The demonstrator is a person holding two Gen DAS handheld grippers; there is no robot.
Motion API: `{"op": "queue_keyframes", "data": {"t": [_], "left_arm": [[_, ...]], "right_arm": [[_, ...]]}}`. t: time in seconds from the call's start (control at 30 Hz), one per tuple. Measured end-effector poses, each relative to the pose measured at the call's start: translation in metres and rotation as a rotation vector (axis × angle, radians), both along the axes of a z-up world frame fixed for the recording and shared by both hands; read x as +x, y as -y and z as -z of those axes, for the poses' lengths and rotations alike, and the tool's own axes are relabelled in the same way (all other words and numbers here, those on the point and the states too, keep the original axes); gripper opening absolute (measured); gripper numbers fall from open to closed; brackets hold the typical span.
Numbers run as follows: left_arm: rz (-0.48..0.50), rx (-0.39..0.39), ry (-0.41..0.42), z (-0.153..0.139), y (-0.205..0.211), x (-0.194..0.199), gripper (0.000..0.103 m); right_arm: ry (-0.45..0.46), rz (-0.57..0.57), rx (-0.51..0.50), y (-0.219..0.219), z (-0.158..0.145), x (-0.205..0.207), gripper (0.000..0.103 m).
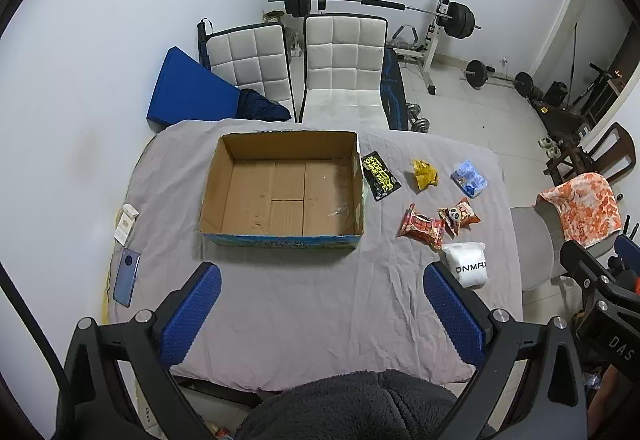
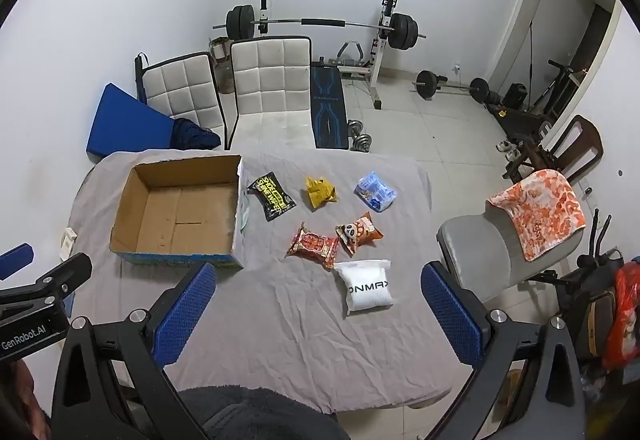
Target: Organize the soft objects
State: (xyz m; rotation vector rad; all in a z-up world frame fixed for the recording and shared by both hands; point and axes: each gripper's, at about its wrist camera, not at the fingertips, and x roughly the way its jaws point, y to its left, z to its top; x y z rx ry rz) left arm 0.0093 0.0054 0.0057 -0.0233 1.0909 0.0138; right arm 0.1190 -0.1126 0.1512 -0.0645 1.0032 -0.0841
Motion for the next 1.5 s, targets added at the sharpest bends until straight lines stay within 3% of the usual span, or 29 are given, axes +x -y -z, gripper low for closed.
{"op": "queue_keyframes", "data": {"t": [1.5], "left_arm": [[-0.001,-0.004,0.047,-0.005,-0.001,-0.007,0.103]], "right_arm": [[0.019,0.0,0.028,-0.003,-0.009,-0.003,0.103]]}}
